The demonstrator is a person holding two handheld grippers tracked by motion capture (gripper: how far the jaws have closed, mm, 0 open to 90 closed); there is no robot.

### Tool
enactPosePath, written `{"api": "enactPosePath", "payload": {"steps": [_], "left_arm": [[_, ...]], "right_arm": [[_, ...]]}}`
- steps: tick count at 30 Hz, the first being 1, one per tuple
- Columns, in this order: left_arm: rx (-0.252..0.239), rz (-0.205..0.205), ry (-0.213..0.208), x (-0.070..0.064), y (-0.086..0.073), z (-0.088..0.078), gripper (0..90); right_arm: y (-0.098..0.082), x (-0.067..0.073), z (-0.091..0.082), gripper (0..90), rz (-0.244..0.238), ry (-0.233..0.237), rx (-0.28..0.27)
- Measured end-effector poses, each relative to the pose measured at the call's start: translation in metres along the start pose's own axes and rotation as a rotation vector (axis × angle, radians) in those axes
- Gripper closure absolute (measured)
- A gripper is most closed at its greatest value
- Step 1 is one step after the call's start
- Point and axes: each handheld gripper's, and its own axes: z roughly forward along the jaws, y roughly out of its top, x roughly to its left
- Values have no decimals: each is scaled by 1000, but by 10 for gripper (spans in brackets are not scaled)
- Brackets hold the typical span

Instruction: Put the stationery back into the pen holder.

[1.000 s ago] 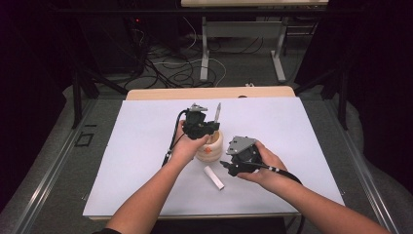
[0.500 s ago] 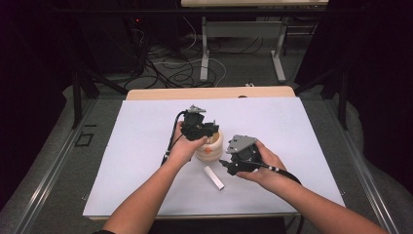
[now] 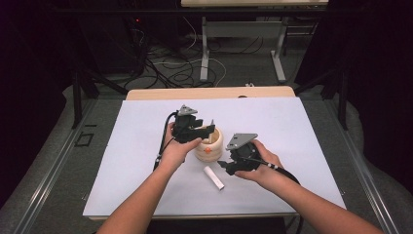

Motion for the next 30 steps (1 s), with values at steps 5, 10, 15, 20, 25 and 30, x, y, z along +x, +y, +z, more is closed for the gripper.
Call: {"api": "enactPosePath", "payload": {"steps": [5,10,15,20,25,30], "left_arm": [[-33,7,-15,1,-3,-11,381],[-50,3,-19,2,-5,-22,368],[-70,34,-16,0,-11,-30,352],[-69,31,4,1,-18,-36,309],[-69,18,2,2,-25,-40,269],[-66,1,7,2,-34,-43,262]], "right_arm": [[0,2,3,361,47,24,44],[0,4,6,391,109,43,82],[0,5,10,402,158,66,117],[-2,8,15,416,175,80,155],[-3,12,20,463,187,98,185],[-3,14,25,506,207,120,264]]}}
